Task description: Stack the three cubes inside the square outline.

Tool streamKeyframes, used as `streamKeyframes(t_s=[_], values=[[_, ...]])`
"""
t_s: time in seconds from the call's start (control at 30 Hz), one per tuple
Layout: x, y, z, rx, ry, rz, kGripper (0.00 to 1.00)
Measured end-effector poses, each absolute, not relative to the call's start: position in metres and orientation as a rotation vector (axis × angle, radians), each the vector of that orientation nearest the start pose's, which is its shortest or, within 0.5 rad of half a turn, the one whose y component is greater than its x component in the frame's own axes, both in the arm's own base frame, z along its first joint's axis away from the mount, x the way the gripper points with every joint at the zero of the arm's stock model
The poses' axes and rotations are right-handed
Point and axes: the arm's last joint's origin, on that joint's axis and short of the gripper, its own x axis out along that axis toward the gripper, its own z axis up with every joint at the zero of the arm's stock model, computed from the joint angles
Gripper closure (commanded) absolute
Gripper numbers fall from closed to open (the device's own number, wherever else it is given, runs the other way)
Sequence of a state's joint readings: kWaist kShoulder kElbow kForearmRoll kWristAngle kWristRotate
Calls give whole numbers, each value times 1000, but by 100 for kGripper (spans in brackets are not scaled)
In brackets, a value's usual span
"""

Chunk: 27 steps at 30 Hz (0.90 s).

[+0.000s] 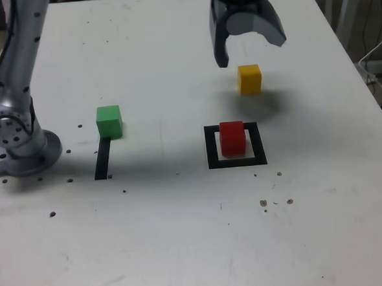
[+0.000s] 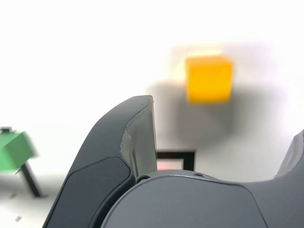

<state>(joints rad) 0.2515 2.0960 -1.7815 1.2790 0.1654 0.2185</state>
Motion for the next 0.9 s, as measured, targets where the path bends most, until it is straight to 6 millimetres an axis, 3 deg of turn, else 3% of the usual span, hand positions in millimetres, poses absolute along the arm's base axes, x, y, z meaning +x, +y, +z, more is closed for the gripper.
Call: streamKeyframes(t_s=[0.4,0.9], values=[[401,126,231,87,1691,161,4],[412,125,219,71,1673,145,22]])
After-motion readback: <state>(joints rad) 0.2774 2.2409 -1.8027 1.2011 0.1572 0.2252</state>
